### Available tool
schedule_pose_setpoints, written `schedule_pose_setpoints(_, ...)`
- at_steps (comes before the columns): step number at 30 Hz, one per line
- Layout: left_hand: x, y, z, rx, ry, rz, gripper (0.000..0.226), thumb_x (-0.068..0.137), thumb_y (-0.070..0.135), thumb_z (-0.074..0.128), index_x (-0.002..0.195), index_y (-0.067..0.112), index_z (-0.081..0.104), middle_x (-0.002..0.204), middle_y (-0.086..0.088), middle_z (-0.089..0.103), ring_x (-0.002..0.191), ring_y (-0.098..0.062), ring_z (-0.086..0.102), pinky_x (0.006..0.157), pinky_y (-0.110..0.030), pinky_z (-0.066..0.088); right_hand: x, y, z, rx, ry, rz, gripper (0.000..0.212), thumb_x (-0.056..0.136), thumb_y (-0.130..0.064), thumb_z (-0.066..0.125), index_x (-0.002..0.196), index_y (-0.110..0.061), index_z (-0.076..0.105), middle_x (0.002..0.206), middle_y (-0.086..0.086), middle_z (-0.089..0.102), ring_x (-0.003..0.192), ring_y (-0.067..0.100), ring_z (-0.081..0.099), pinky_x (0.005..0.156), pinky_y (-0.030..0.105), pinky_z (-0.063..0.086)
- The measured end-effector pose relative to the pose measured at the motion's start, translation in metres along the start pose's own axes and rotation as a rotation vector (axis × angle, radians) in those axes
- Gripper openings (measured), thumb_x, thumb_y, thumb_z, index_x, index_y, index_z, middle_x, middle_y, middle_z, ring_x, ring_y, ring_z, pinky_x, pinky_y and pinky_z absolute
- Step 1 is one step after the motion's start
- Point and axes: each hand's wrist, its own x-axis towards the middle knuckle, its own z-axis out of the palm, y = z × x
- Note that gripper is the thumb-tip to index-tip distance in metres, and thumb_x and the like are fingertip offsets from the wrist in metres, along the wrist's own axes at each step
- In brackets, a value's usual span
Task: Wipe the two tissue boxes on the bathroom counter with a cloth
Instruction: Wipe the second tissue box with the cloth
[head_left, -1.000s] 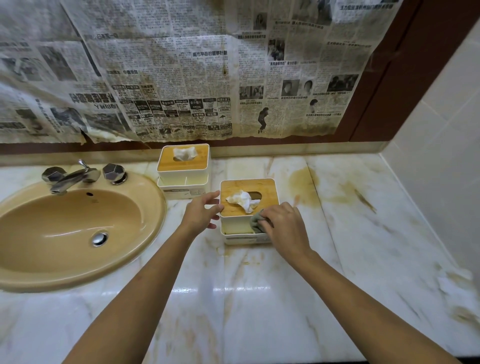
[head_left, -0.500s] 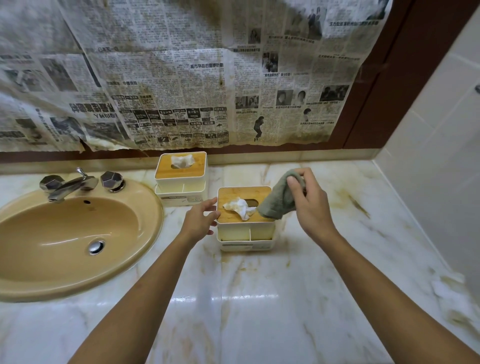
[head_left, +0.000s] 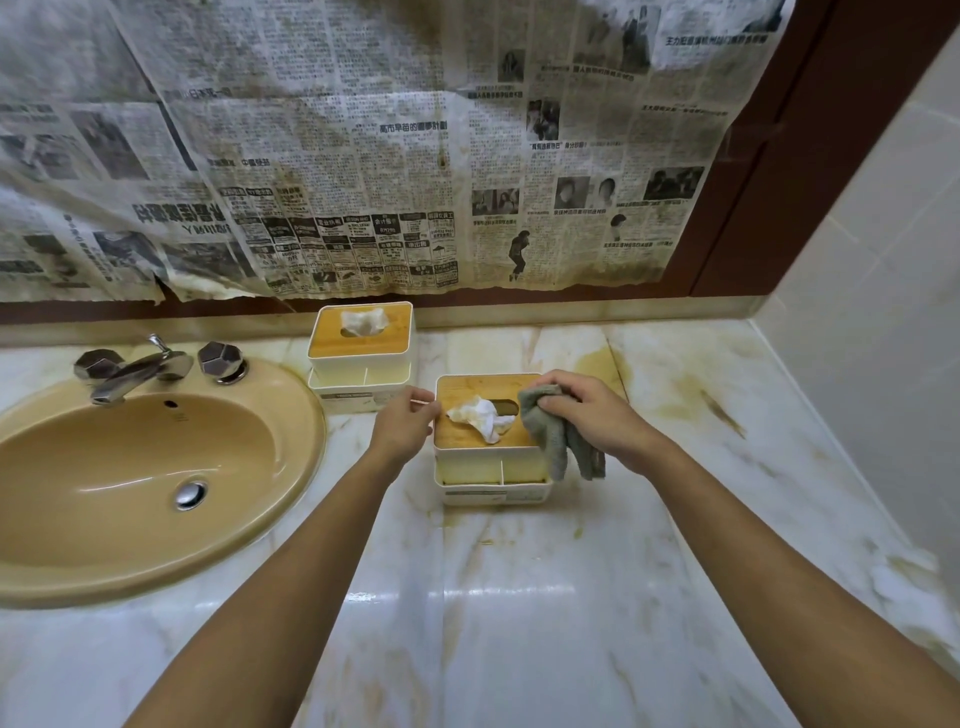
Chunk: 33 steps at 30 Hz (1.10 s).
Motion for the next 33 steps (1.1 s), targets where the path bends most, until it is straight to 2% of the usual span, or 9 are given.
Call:
schedule_pose_setpoints(3, 0.005, -0.002, 0.000, 0.015, -0.004, -0.017, 0.014, 0.096, 0.020, 0.059, 0.108, 0.014, 0.059, 0.102, -0.009, 0.064, 0.077, -0.018, 0.060, 0.060, -0.024, 0.043, 0.014, 0.013, 0.002, -0.096, 0.014, 0.007, 0.027, 0.098, -0.007, 0.053, 0.111, -0.022, 0.072, 0.112, -0.006, 0.066, 0.098, 0.004, 0.060, 0.079, 0.014, 0.044)
schedule_pose_setpoints(7, 0.012, 0.000, -0.001, 0.025, -0.034, -0.036, 0.014, 0.095, 0.018, 0.060, 0.108, 0.011, 0.058, 0.097, -0.009, 0.061, 0.073, -0.016, 0.059, 0.058, -0.022, 0.042, 0.032, 0.035, 0.019, -0.275, 0.374, -0.037, 0.031, 0.092, -0.008, 0.062, 0.117, -0.026, 0.062, 0.116, 0.002, 0.050, 0.103, 0.010, 0.053, 0.080, 0.010, 0.042)
schedule_pose_setpoints(10, 0.014, 0.001, -0.002, 0.049, -0.049, -0.036, 0.017, 0.095, 0.017, 0.060, 0.110, 0.009, 0.058, 0.097, -0.010, 0.061, 0.074, -0.016, 0.059, 0.057, -0.021, 0.041, 0.031, 0.045, 0.037, -0.346, 0.526, 0.006, 0.019, 0.095, -0.021, 0.059, 0.113, -0.026, 0.057, 0.116, 0.001, 0.042, 0.103, 0.017, 0.052, 0.080, 0.020, 0.043)
schedule_pose_setpoints(14, 0.016, 0.002, -0.005, 0.070, -0.064, -0.030, 0.017, 0.095, 0.018, 0.061, 0.109, 0.009, 0.057, 0.098, -0.012, 0.063, 0.075, -0.018, 0.060, 0.057, -0.022, 0.043, 0.015, 0.058, 0.053, -0.589, 0.441, 0.078, 0.038, 0.097, -0.045, 0.047, 0.134, -0.037, 0.049, 0.120, 0.000, 0.036, 0.107, 0.020, 0.040, 0.078, 0.038, 0.051)
schedule_pose_setpoints(18, 0.017, 0.002, -0.008, 0.079, -0.087, -0.016, 0.016, 0.094, 0.017, 0.063, 0.107, 0.009, 0.056, 0.083, -0.004, 0.062, 0.074, -0.019, 0.060, 0.060, -0.029, 0.044, 0.015, 0.063, 0.058, -0.607, 0.469, -0.022, 0.041, 0.101, -0.032, 0.051, 0.141, -0.026, 0.050, 0.116, 0.003, 0.036, 0.103, 0.025, 0.046, 0.078, 0.039, 0.054)
schedule_pose_setpoints(21, 0.017, 0.004, -0.009, 0.107, -0.087, -0.001, 0.016, 0.093, 0.016, 0.064, 0.105, 0.008, 0.057, 0.083, -0.003, 0.063, 0.073, -0.018, 0.060, 0.060, -0.030, 0.046, 0.024, 0.065, 0.055, -0.641, 0.464, -0.053, 0.040, 0.101, -0.029, 0.050, 0.140, -0.022, 0.051, 0.114, 0.006, 0.038, 0.096, 0.026, 0.049, 0.076, 0.040, 0.055)
schedule_pose_setpoints(26, 0.019, 0.004, -0.007, 0.129, -0.050, 0.002, 0.018, 0.090, 0.015, 0.069, 0.100, 0.006, 0.058, 0.086, -0.006, 0.064, 0.074, -0.022, 0.062, 0.060, -0.032, 0.048, 0.052, 0.062, 0.039, -0.693, 0.416, -0.036, 0.042, 0.103, -0.035, 0.045, 0.145, -0.025, 0.047, 0.117, 0.009, 0.040, 0.097, 0.027, 0.049, 0.079, 0.039, 0.053)
schedule_pose_setpoints(30, 0.023, 0.007, -0.002, 0.172, 0.017, -0.002, 0.018, 0.086, 0.013, 0.074, 0.093, 0.008, 0.058, 0.089, -0.004, 0.067, 0.076, -0.023, 0.068, 0.064, -0.039, 0.058, 0.079, 0.055, 0.022, -0.725, 0.320, 0.000, 0.044, 0.104, -0.041, 0.039, 0.147, -0.034, 0.043, 0.119, 0.008, 0.039, 0.100, 0.026, 0.050, 0.083, 0.040, 0.052)
schedule_pose_setpoints(33, 0.020, 0.007, 0.002, 0.117, 0.058, -0.025, 0.016, 0.085, 0.009, 0.073, 0.093, 0.007, 0.059, 0.089, -0.004, 0.067, 0.075, -0.024, 0.071, 0.062, -0.040, 0.060, 0.086, 0.052, 0.018, -0.776, 0.285, -0.027, 0.043, 0.105, -0.037, 0.039, 0.147, -0.029, 0.044, 0.118, 0.009, 0.039, 0.096, 0.028, 0.052, 0.086, 0.039, 0.051)
